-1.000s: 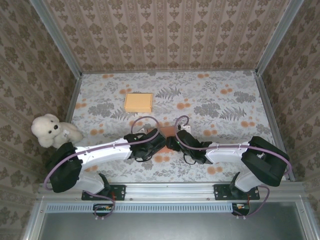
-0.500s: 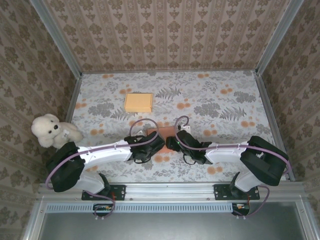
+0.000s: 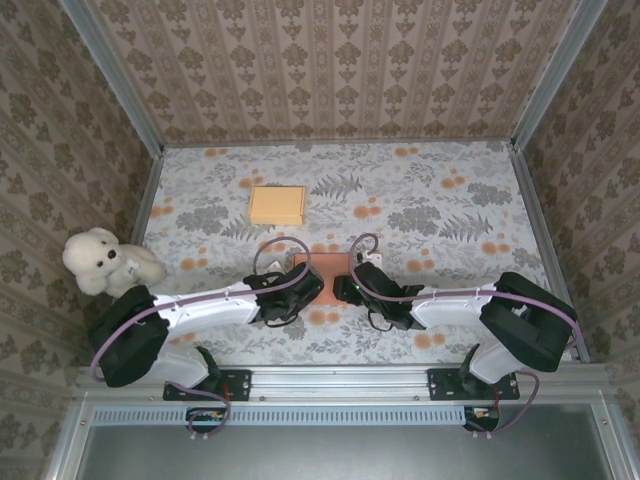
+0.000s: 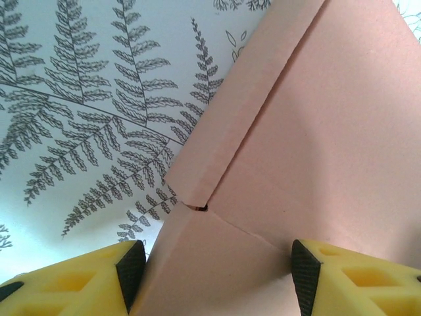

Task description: Fold the paper box

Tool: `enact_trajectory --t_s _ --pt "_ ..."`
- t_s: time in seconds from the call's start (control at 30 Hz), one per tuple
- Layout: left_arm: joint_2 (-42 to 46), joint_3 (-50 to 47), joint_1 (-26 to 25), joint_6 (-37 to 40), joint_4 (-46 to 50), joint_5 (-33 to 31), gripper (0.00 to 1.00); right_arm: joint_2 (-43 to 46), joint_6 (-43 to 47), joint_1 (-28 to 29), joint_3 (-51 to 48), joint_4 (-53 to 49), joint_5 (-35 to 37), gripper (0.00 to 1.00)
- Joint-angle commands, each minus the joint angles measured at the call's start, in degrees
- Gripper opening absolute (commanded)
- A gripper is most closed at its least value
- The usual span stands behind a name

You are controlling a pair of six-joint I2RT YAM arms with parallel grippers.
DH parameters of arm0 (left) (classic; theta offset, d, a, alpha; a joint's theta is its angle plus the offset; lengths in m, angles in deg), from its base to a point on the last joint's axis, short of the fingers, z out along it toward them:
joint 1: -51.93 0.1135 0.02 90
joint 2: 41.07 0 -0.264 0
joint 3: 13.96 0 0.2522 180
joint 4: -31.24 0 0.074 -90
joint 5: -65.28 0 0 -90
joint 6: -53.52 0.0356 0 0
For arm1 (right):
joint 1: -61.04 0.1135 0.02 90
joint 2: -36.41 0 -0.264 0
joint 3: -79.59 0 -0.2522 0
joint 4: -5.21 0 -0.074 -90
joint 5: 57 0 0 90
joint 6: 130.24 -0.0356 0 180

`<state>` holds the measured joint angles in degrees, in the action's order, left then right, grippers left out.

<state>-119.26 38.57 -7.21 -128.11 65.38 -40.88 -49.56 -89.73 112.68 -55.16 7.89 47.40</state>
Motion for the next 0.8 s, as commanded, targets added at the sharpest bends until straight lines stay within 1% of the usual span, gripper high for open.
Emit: enact_trajectory --t_s 0.0,0.1,0.17,0.27,0.37,0.43,0.5,0.57,0.63,0.77 --pt "2.08 -0.86 0.6 2.74 3.36 -1.59 0.65 1.32 0.88 0.08 -0.37 -1.79 0.71 0.61" --pt "3.71 0.6 0.22 5.44 6.86 -1.82 0.74 1.76 1.47 0.13 0.01 -2.94 0.99 0.61" --pt "5.34 0.97 -0.34 6.35 8.82 -2.22 0.77 1.86 1.76 0.01 0.3 -3.6 1.19 0.61" --pt "7.93 0.37 -1.58 7.69 9.58 -2.61 0.78 1.7 2.02 -0.06 0.57 -4.05 1.65 0.61" --pt "10.2 -0.1 -1.63 10.79 10.18 -5.89 0.77 1.27 2.12 -0.19 0.94 -4.05 1.65 0.61" --pt "11.73 -2.03 -0.18 14.82 5.37 -6.34 0.76 0.85 2.21 -0.14 1.12 -4.01 1.65 0.61" --pt "13.03 -4.78 2.48 18.5 -1.07 -4.32 0.74 0.33 2.12 -0.17 1.2 -3.88 1.66 0.6" --pt "13.7 -5.74 4.09 19.23 -3.69 -3.18 0.74 0.11 2.08 -0.17 1.25 -3.79 1.55 0.6" --pt "13.84 -5.8 4.57 19.48 -4.61 -3.52 0.75 -0.16 2.08 -0.22 1.27 -3.63 1.41 0.6" --pt "12.34 -5.49 6.61 18.65 -5.4 -2.34 0.8 -0.81 2.32 -0.28 1.97 -3.54 0.65 0.6"
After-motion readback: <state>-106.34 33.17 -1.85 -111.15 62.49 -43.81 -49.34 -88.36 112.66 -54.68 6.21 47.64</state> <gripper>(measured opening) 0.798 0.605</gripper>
